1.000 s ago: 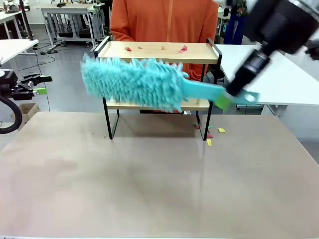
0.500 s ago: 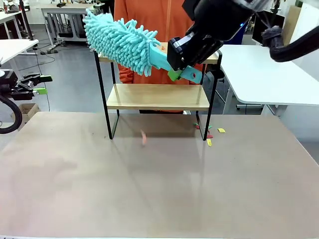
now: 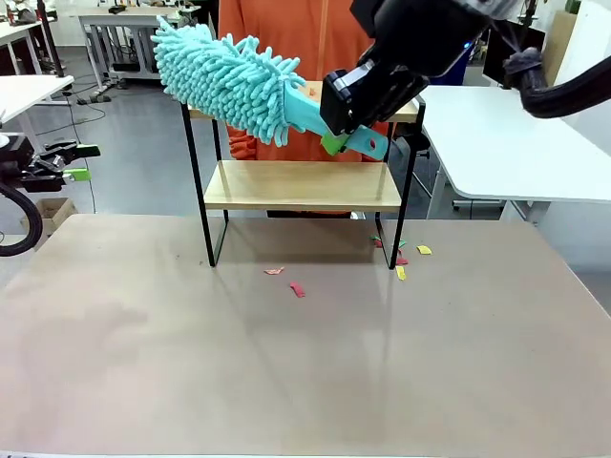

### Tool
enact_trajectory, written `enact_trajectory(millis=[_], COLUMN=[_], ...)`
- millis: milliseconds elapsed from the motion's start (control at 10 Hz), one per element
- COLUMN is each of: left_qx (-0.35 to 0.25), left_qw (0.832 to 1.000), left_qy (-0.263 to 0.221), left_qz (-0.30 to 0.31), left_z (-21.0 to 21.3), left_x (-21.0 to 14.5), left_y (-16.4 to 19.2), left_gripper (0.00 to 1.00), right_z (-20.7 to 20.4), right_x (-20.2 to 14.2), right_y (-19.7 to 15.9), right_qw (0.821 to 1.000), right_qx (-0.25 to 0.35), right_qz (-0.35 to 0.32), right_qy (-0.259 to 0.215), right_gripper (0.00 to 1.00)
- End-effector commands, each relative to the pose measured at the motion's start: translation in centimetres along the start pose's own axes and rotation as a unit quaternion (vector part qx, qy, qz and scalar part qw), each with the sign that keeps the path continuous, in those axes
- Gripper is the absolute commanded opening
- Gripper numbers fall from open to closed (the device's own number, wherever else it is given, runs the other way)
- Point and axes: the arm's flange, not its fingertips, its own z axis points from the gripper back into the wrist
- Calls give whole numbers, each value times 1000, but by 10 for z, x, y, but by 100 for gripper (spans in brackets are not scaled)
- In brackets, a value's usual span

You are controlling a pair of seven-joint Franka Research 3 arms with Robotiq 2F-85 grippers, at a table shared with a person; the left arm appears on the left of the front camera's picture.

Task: Clean the shelf.
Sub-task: Clean the specific section of the Shelf indicated by the human with the Duster.

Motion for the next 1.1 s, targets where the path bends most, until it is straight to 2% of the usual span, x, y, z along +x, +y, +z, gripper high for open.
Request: enact_trajectory(millis=[0, 400, 700, 1000], left_qx=[-2, -2, -2, -2], left_qw=[1000, 1000, 1000, 1000], left_qy=[2, 2, 2, 2], left_qz=[-4, -4, -4, -4], left_z=[1, 1, 1, 1], left_x=[3, 3, 3, 3], left_y=[-2, -2, -2, -2], left_gripper=[100, 100, 100, 100], right_z=[-1, -25, -56, -76], right_x=[39, 102, 145, 169], right_y=[47, 106, 122, 125], right_qw=[995, 979, 971, 963], right_qx=[-93, -176, -185, -179], right_qz=[-20, -95, -152, -200], right_qy=[-28, -28, -21, -26], right_gripper=[13, 13, 13, 13])
